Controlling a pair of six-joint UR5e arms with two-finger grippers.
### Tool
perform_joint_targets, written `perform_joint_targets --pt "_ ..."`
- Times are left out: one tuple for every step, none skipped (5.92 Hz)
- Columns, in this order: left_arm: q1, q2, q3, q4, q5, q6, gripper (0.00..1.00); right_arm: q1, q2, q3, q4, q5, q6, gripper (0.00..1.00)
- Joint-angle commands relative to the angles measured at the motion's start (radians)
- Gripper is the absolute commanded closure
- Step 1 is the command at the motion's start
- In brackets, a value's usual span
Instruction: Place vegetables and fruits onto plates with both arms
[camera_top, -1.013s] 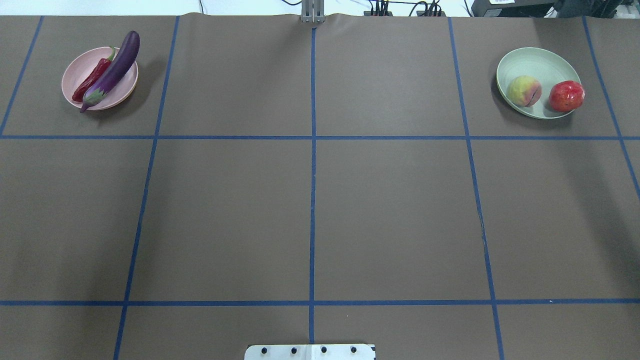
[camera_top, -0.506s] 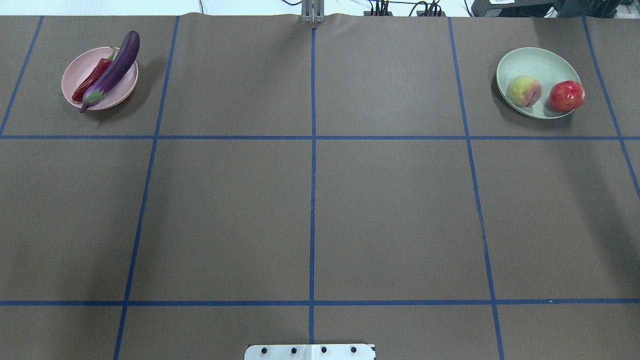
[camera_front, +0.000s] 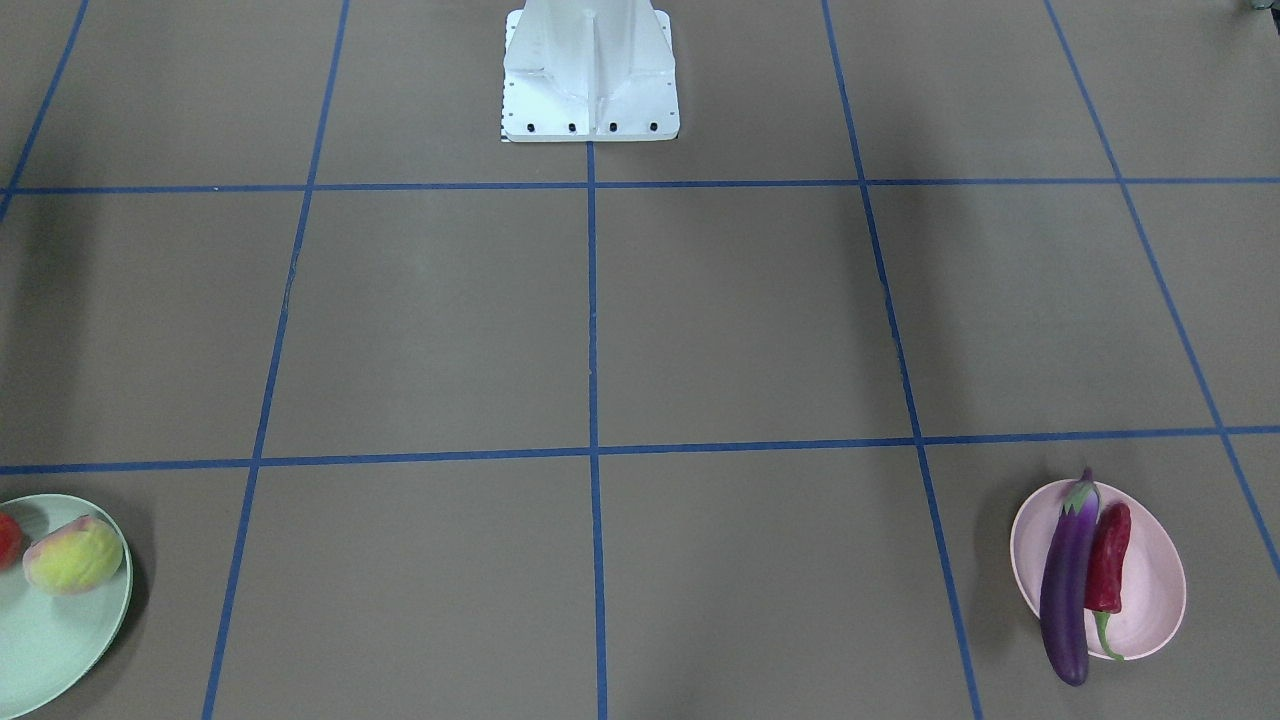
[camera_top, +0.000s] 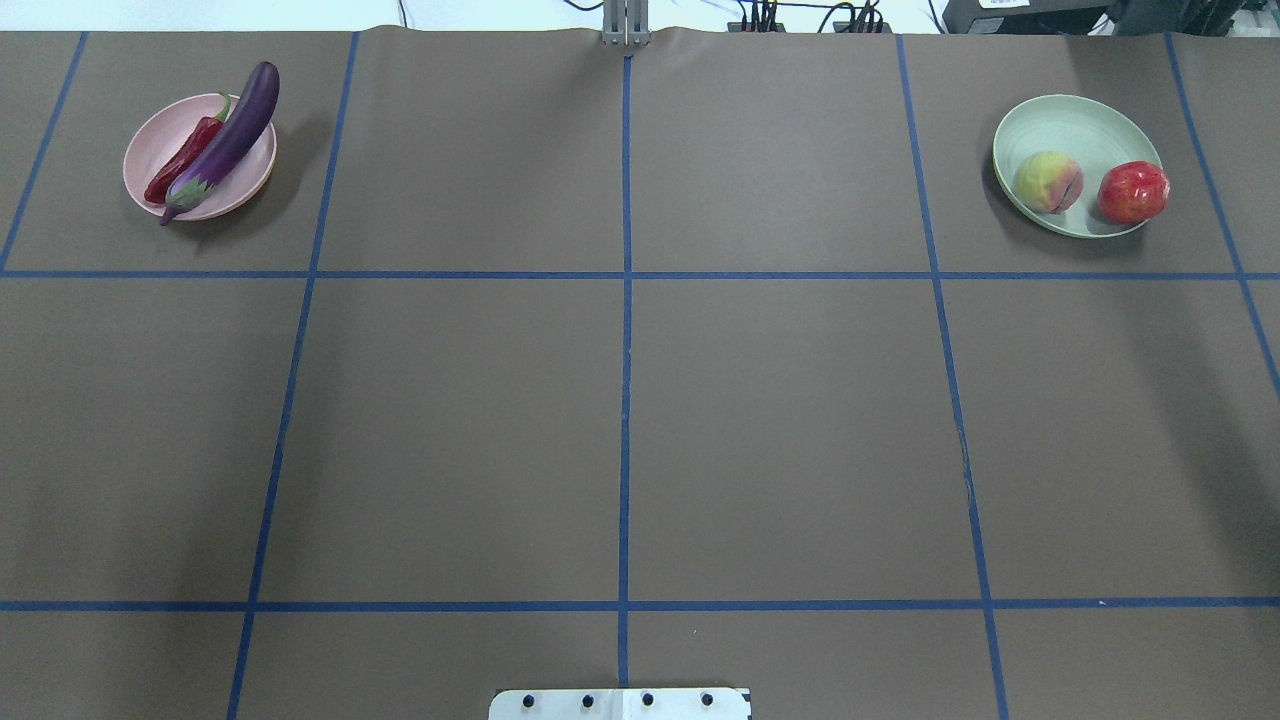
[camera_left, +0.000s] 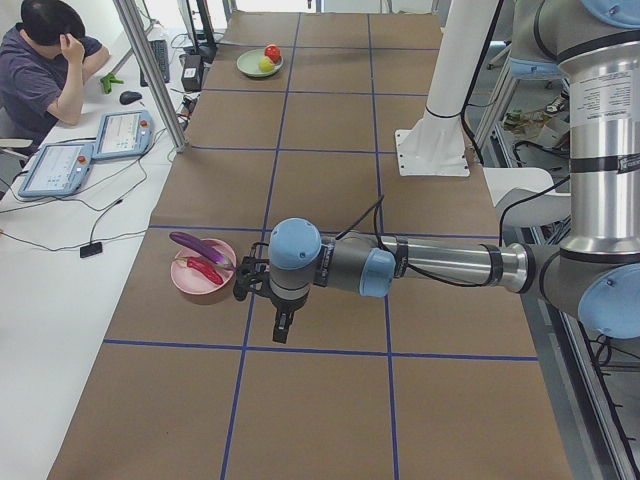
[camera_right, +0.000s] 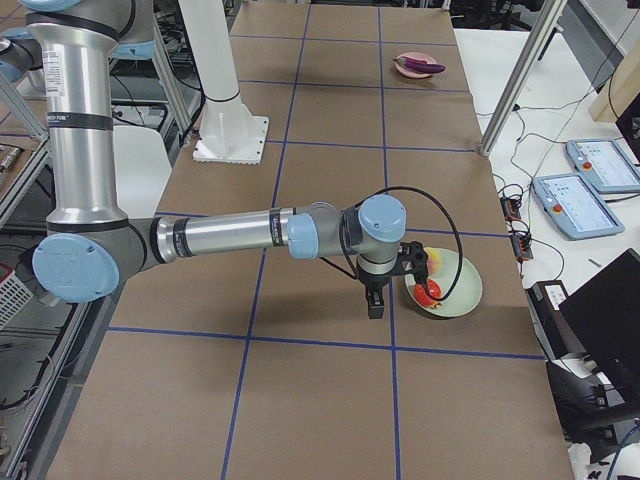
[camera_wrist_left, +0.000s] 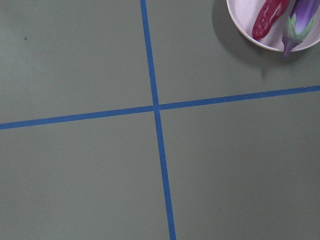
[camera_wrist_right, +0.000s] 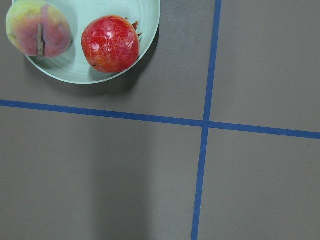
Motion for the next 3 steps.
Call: perform_joint_targets --pt "0.000 0.000 0.000 0.000 0.000 0.000 0.00 0.000 0.000 -0.002 0.000 0.000 -0.002 0.00" --pt "0.000 0.000 0.002 -0.001 0.000 0.000 0.00 -0.003 0.000 -0.002 0.000 0.000 -0.002 0.00" --pt "0.000 0.000 0.003 -0.001 0.000 0.000 0.00 -0.005 0.000 -0.002 0.000 0.000 -0.002 0.00"
